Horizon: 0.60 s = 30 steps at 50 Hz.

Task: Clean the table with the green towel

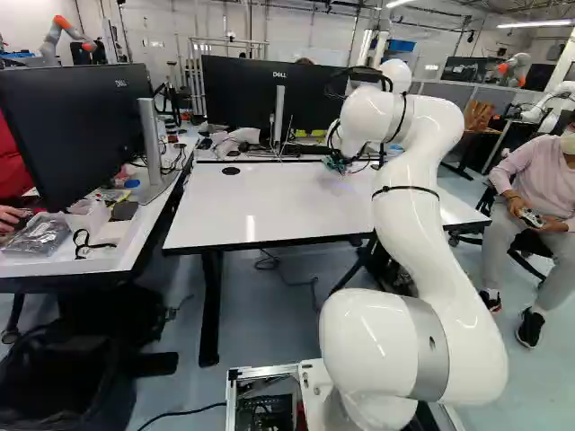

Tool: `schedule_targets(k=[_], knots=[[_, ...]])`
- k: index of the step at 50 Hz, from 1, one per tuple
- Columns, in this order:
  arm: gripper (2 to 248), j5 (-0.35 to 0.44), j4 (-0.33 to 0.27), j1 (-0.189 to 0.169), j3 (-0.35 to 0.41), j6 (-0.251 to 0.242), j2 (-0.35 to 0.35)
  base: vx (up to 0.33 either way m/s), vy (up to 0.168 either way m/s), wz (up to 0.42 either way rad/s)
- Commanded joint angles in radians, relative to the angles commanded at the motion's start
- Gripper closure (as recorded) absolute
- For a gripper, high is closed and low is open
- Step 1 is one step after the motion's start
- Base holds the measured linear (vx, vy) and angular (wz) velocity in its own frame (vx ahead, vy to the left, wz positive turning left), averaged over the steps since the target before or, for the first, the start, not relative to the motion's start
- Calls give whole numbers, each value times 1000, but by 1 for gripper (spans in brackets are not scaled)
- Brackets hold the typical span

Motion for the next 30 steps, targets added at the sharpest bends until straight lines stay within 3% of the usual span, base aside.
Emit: schedule_targets(k=[30], knots=[[192, 0, 0, 36, 179, 0, 123, 0, 0, 0]])
